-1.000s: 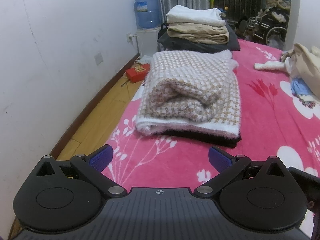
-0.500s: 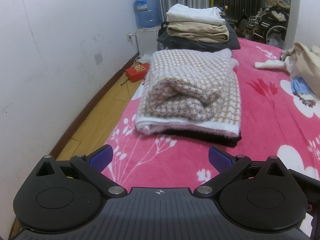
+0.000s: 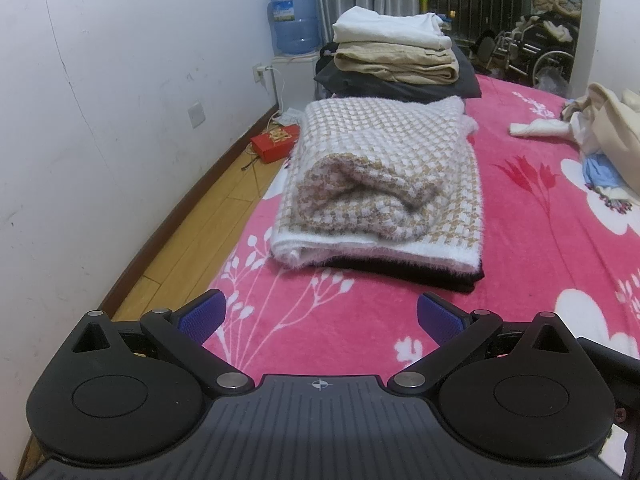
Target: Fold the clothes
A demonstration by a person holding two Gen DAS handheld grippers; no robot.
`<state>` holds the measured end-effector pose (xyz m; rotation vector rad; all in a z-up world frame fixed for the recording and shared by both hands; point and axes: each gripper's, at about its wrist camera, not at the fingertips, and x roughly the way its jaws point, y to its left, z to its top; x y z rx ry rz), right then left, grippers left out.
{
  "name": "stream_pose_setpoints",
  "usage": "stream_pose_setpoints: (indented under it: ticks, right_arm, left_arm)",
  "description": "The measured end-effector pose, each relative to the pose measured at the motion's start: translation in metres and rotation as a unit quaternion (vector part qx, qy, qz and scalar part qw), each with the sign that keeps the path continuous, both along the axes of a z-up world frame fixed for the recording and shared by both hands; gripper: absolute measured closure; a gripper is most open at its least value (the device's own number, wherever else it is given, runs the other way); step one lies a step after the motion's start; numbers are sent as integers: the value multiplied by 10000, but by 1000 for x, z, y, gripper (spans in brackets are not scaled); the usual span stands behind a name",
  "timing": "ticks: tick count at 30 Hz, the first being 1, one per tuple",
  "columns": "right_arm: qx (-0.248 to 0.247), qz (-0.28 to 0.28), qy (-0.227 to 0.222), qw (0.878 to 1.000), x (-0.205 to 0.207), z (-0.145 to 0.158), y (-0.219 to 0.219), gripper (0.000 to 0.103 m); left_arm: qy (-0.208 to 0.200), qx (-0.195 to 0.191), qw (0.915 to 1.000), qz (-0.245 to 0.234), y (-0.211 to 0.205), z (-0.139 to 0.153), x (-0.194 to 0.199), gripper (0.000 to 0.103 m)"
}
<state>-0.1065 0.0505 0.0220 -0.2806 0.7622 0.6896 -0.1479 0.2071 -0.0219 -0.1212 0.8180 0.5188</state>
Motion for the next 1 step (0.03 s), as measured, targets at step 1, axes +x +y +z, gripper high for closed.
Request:
stream_pose_setpoints:
  ticks: [1]
  right_arm:
    - [-1, -2, 0, 10000, 0, 0, 0, 0]
  left_arm:
    - [1, 0, 10000, 2, 0, 0, 0, 0]
